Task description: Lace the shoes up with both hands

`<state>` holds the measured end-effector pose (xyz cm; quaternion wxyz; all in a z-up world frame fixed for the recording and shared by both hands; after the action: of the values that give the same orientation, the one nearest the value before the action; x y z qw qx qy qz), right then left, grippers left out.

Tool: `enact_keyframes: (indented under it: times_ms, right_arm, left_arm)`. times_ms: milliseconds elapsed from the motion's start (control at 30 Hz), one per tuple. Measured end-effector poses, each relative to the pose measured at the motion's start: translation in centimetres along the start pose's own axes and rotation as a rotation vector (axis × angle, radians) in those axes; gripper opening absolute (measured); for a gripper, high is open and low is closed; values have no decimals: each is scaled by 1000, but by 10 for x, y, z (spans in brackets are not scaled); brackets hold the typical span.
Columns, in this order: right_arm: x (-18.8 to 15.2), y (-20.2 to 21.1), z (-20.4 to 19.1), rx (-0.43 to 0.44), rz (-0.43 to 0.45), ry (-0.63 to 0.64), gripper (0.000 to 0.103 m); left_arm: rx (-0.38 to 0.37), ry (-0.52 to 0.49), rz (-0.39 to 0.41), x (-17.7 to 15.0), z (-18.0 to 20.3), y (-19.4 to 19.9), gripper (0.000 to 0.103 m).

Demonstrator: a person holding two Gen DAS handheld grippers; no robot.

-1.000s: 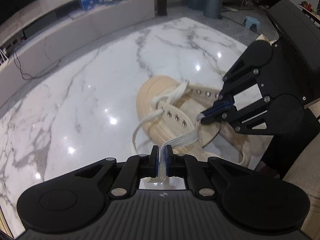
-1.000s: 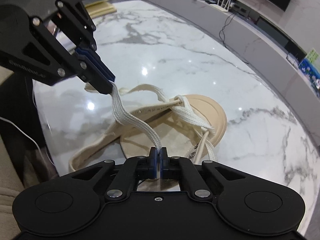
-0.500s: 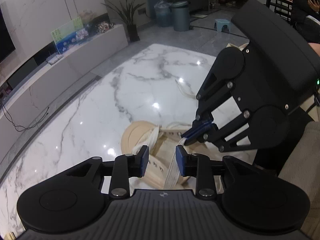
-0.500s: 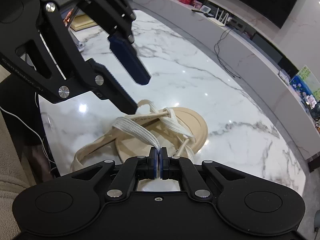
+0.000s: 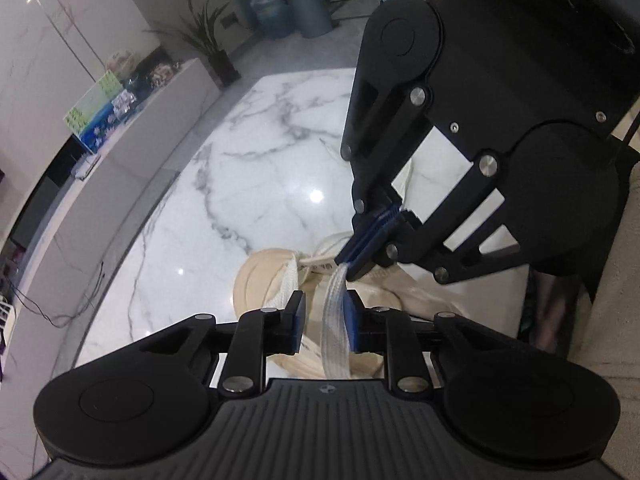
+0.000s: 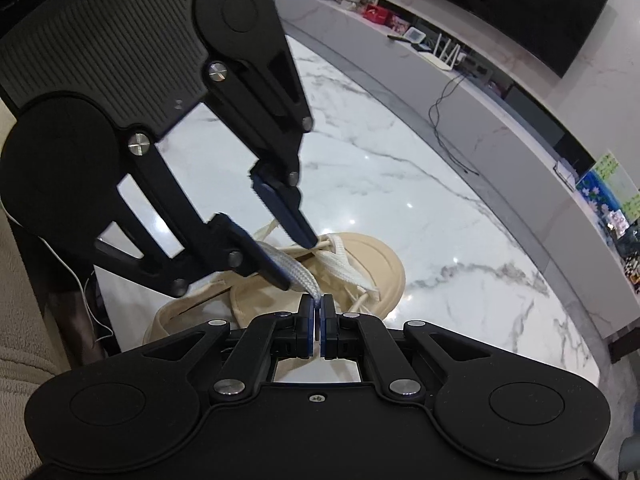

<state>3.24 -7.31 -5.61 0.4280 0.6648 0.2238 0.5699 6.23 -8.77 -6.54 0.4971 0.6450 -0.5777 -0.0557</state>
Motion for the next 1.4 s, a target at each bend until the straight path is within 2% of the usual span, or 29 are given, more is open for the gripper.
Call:
enact_keyframes:
  times_ms: [200,367,633,867,967,1400]
  right_arm:
    - [0,-1,2,12,4,-2,1]
    - [-3,-3,4,5,-5,3,1]
    - [-3,-9,3,1,-7,-4,1]
    - [-3,-1,16,2,47,-141,4]
    - [-4,-3,18,-12,51,-176,11]
    - [-19,-4,29,6,73,-309,6]
  left_arm:
    - [-18,-45,0,2,10,-8,19]
    - [-17,-58,-31,0,10,-17,5]
    - [-1,-40,-78,-5,5,-24,3]
    - [27,26,-119,-7,-8,-31,3]
    - [55,28,-136,-9,-10,-32,3]
    - [56,-31,-192,-19,-1,-31,3]
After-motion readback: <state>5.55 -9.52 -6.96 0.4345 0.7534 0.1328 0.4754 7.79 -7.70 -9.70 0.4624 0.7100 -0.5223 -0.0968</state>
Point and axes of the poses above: each gripper's, at about its wrist camera, not at the fingertips, and y roughly against the way its jaws point, z to its right, x to its top, the point moved 10 cm from there along -y, roughly the way its jaws point, and after that the axes turned 14 degrees about x, right-handed, at the moved point
